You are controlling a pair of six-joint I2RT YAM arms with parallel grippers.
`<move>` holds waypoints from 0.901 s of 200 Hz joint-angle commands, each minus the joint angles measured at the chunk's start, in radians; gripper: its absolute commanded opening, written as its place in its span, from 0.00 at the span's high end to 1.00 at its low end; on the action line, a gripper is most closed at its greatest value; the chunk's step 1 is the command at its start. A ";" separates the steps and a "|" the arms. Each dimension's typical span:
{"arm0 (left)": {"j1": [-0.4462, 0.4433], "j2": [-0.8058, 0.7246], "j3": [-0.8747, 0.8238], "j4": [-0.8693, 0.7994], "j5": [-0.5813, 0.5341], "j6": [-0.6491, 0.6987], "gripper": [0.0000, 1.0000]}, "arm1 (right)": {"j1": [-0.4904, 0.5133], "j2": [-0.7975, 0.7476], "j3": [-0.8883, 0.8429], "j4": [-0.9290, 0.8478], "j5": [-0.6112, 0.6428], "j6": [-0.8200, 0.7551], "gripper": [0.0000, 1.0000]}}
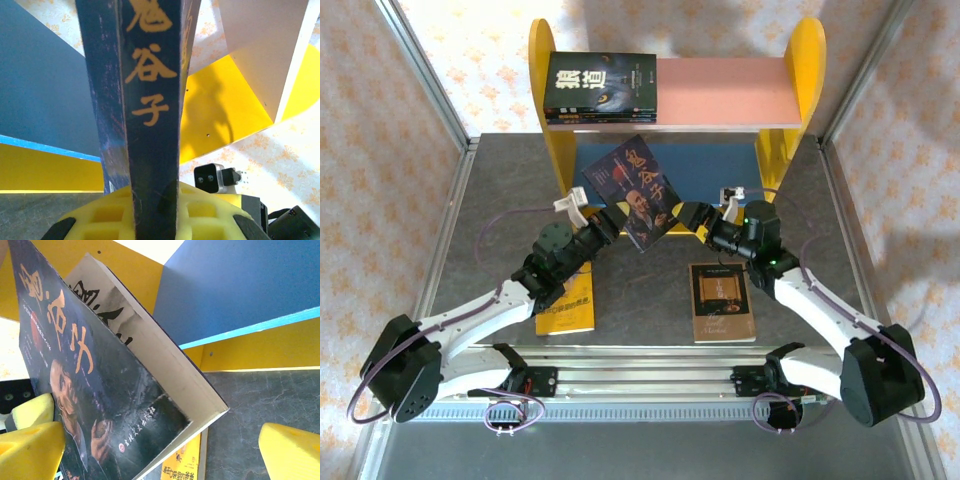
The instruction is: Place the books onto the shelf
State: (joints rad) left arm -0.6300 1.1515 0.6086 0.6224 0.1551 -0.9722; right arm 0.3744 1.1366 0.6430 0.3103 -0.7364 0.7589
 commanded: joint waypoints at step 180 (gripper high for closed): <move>0.001 0.247 0.089 0.456 0.033 -0.081 1.00 | 0.055 0.135 0.040 0.262 0.138 0.152 0.07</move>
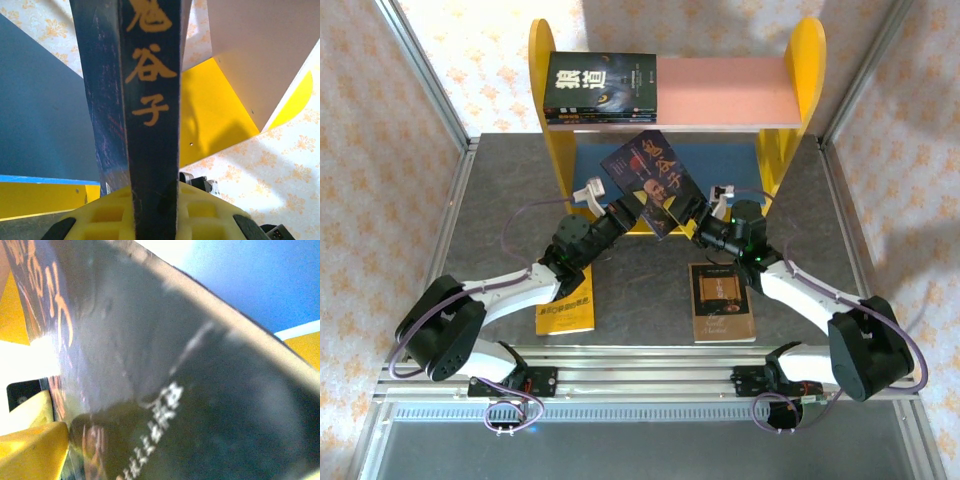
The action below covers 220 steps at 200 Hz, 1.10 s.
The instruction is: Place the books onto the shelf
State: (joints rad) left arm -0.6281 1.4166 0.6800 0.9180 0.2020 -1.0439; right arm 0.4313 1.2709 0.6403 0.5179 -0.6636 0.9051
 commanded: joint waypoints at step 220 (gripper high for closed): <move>-0.036 -0.161 -0.032 -0.195 -0.206 0.085 0.38 | -0.090 0.042 0.222 -0.034 -0.039 -0.105 0.98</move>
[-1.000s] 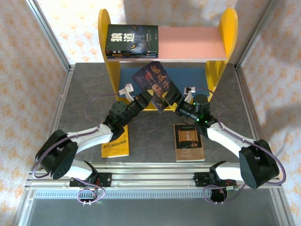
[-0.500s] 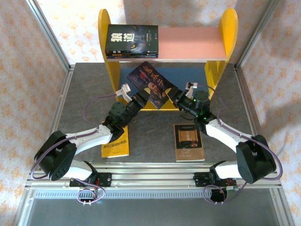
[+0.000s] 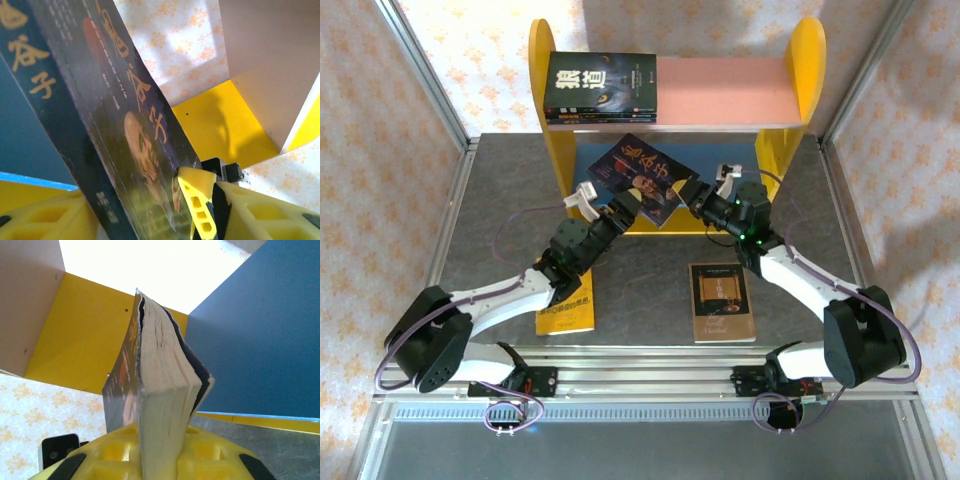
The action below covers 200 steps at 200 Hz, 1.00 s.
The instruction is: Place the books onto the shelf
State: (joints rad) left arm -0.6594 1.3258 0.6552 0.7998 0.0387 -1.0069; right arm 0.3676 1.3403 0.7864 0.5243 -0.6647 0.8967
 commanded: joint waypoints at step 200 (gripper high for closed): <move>0.016 -0.531 -0.002 -0.823 -0.327 0.292 0.27 | -0.083 0.372 0.503 -0.251 -0.367 -0.376 1.00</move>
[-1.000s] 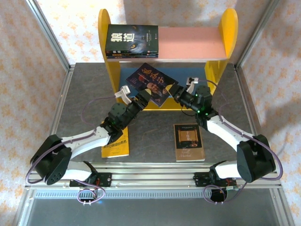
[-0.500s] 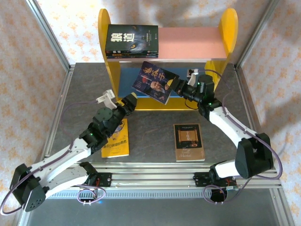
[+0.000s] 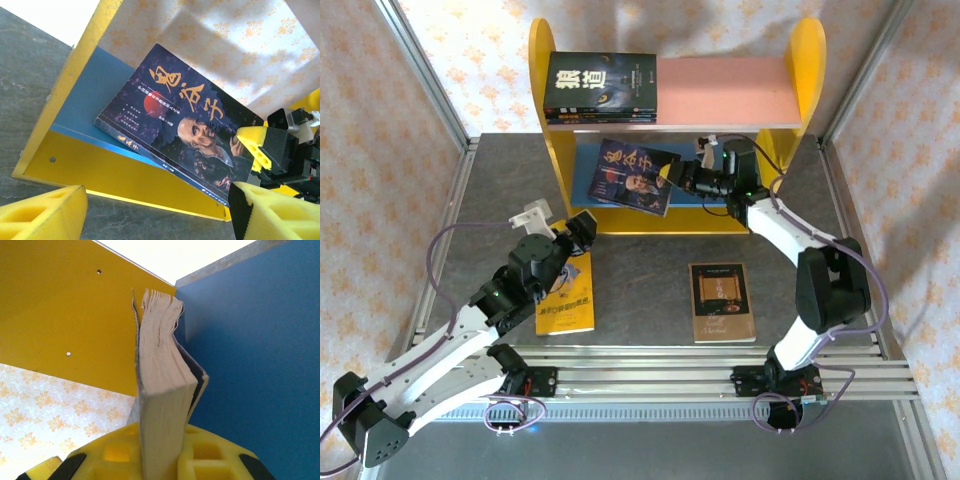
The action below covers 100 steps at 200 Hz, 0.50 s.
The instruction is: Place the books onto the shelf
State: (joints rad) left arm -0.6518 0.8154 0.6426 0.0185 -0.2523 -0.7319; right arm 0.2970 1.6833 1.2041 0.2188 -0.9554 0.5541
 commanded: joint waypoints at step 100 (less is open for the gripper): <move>0.014 -0.039 0.014 -0.058 -0.021 0.011 0.26 | -0.012 0.229 0.324 -0.166 -0.208 -0.190 0.96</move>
State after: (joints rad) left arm -0.6456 0.8024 0.6426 -0.0120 -0.2512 -0.7315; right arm 0.2886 1.8973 1.4643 0.0891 -1.1004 0.4297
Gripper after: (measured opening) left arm 0.734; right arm 0.134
